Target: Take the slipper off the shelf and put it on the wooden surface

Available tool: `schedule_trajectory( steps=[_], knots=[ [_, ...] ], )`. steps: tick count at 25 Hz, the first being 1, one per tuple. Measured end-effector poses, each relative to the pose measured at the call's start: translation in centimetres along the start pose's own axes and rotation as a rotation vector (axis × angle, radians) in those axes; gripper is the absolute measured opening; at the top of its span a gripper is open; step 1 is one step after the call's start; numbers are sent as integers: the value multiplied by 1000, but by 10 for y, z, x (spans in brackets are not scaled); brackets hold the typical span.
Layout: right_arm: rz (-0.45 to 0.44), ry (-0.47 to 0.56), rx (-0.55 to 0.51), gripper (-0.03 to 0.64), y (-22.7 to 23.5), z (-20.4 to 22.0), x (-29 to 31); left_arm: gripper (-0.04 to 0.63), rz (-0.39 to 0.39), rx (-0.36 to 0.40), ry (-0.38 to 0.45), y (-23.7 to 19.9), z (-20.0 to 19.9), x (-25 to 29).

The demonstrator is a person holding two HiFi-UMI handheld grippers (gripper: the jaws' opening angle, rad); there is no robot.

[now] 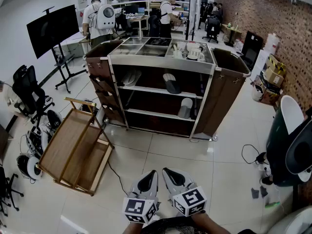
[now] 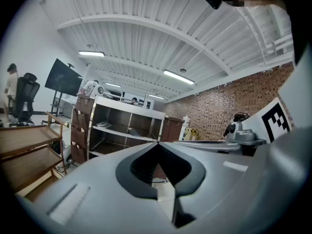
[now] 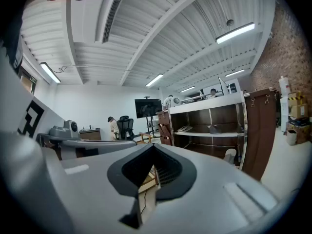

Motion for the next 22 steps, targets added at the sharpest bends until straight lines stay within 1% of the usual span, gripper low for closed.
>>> schedule_trajectory(
  steps=[4, 10, 15, 19, 22],
  knots=[
    [1, -7, -13, 0, -3, 1, 11, 5, 5, -2, 10, -13, -3, 5],
    [23, -3, -5, 0, 11, 0, 28, 5, 18, -9, 4, -25, -1, 22],
    [-1, -3, 1, 0, 20, -3, 53, 5, -3, -4, -5, -42, -4, 38],
    [-15, 11, 1, 0, 35, -11, 77, 5, -18, 12, -5, -58, -11, 60],
    [-12, 20, -2, 0, 50, -18, 91, 5, -20, 7, -5, -67, -17, 79]
  ],
)
Point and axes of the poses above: the fingertips, and each gripper's own axes: x forward along the fingers, y to its right, z out of its underside, the point moved 4 cm from there along -x, backward along the fingers, and after that the axes turned 4 degrees about -z, right-handed, at the moved point
